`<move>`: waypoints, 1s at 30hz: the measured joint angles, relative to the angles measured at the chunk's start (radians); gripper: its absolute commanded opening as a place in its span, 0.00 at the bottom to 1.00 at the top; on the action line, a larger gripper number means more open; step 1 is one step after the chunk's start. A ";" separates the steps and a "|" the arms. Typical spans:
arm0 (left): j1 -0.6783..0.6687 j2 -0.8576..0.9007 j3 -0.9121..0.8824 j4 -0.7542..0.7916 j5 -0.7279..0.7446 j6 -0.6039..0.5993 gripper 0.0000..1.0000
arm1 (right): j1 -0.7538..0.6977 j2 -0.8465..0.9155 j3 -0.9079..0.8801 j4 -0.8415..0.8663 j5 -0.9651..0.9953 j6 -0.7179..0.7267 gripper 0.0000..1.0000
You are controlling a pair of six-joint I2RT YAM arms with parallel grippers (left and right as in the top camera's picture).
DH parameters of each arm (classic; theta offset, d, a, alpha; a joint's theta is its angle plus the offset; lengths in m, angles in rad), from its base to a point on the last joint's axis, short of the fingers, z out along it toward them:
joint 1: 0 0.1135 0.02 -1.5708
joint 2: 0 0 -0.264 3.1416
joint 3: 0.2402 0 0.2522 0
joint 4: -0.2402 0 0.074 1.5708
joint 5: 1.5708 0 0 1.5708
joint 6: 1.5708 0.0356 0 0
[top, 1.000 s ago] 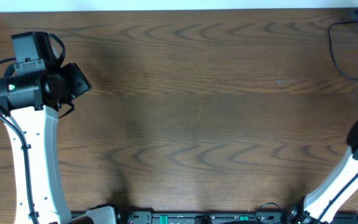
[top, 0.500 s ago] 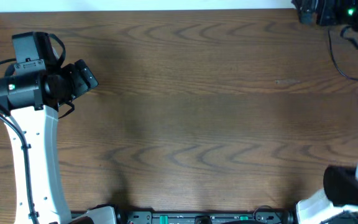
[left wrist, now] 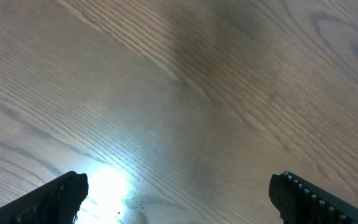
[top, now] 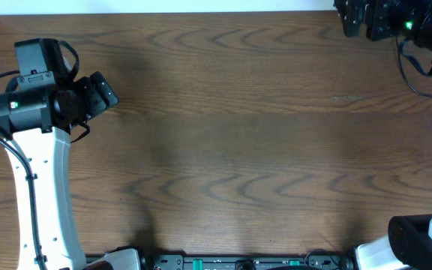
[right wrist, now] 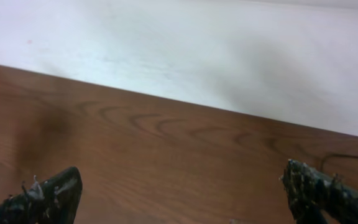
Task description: Untangle cables
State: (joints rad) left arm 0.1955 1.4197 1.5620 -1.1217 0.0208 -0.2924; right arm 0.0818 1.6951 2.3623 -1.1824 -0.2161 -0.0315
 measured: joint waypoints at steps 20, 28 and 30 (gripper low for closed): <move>0.000 0.000 0.000 0.000 0.000 0.000 0.98 | 0.019 -0.092 -0.100 0.143 0.220 -0.010 0.99; 0.000 0.000 0.000 0.000 0.000 0.000 0.98 | -0.050 -0.551 -0.869 0.789 0.205 0.043 0.99; 0.000 0.000 0.000 -0.001 0.000 0.000 0.98 | -0.071 -0.651 -1.065 0.908 0.204 0.078 0.99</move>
State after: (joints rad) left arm 0.1955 1.4197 1.5620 -1.1229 0.0208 -0.2920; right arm 0.0113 1.0439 1.2972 -0.2745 -0.0120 0.0463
